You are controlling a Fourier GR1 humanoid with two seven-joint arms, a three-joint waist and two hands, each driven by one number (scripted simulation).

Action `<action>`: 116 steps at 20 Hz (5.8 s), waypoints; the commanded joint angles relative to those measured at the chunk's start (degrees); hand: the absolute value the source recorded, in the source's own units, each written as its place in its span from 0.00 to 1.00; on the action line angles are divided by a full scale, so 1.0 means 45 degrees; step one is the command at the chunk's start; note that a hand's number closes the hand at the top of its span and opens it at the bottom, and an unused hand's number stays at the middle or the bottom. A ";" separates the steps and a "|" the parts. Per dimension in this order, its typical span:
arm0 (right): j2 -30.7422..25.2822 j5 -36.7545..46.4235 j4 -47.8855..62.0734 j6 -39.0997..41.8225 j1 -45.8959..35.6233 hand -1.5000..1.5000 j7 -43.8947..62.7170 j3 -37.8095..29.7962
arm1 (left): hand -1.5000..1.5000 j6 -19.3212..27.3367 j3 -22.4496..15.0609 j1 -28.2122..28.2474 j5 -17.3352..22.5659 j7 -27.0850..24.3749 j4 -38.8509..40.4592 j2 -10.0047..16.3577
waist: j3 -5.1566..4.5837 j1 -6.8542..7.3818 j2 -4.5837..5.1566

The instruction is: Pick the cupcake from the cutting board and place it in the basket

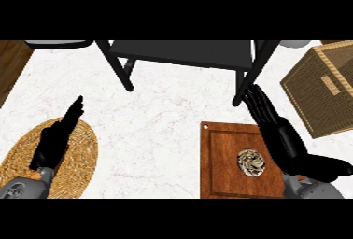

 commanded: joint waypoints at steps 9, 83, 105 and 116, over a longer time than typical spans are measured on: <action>0.2077 -0.0705 -0.0039 0.1495 0.2788 1.00 -0.9486 -0.2347 | 0.50 0.0258 0.0548 -0.0186 0.0546 0.1153 -0.0045 -0.0518 | -0.0197 -0.0086 -0.0208; 0.2109 1.3140 -0.2334 -0.0866 0.5157 0.00 0.4406 -0.1251 | 0.50 -0.1927 0.3278 -0.1274 -0.2757 0.2754 -0.0404 -0.2839 | -0.0265 0.0262 -0.0136; 0.2723 1.3065 0.1826 -0.1125 0.3701 1.00 0.2314 -0.2166 | 0.50 -0.2553 0.3988 -0.1345 -0.3534 0.2377 -0.0033 -0.3672 | -0.0264 0.0260 -0.0128; 0.2254 1.7994 0.3140 -0.0383 0.1320 1.00 0.4829 -0.0525 | 0.50 -0.2829 0.3896 -0.1149 -0.3422 0.2831 -0.0756 -0.3588 | -0.0282 0.0605 -0.0080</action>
